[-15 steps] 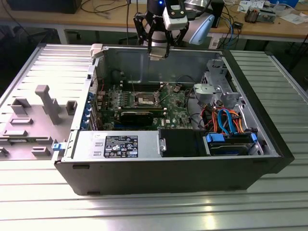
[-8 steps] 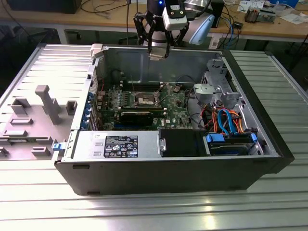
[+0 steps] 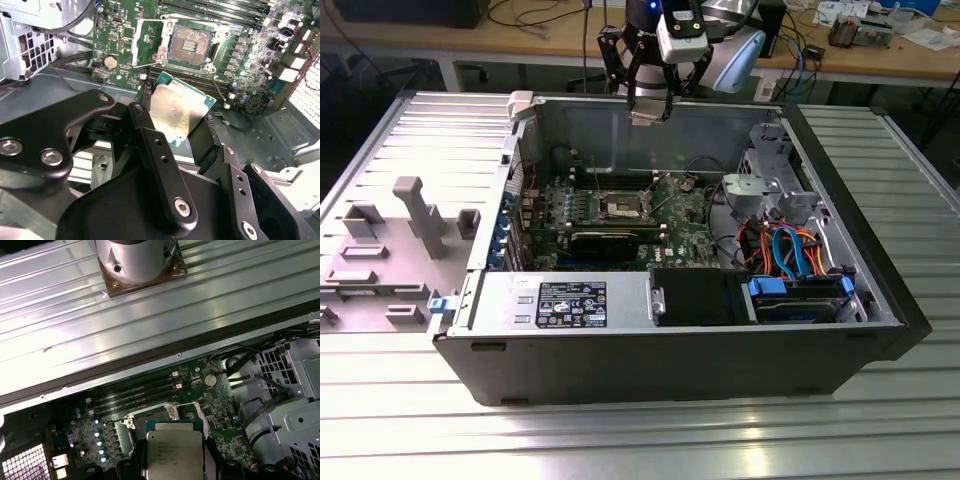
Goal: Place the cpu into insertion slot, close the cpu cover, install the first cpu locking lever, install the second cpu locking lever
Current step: 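Place the cpu into insertion slot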
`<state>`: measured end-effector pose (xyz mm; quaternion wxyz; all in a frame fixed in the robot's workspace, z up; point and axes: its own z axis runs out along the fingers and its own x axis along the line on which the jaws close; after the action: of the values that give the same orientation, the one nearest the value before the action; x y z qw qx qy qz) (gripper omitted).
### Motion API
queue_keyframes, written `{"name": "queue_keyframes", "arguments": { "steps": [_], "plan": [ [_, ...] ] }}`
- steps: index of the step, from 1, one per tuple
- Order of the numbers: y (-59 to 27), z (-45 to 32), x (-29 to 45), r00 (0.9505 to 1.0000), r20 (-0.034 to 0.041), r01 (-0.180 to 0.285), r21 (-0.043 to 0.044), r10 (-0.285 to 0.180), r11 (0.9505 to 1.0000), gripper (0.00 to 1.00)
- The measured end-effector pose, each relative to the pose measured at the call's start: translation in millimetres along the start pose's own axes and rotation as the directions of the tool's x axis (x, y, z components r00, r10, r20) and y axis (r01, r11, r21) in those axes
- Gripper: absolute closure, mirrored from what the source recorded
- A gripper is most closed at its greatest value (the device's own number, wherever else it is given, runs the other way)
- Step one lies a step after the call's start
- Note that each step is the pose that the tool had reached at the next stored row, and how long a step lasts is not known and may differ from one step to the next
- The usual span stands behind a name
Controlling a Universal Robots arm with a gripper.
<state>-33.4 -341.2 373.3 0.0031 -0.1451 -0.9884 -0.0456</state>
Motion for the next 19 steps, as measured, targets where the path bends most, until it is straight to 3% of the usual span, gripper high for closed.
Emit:
{"name": "queue_keyframes", "arguments": {
  "steps": [12,19],
  "plan": [
    [-0.1,0.0,0.5,0.9997,0.002,-0.022,-0.0004,0.022,0.9998,0.45],
    [-0.6,0.0,2.1,0.9972,0.0066,-0.074,-0.0016,0.074,0.9973,0.45]
  ]
}}
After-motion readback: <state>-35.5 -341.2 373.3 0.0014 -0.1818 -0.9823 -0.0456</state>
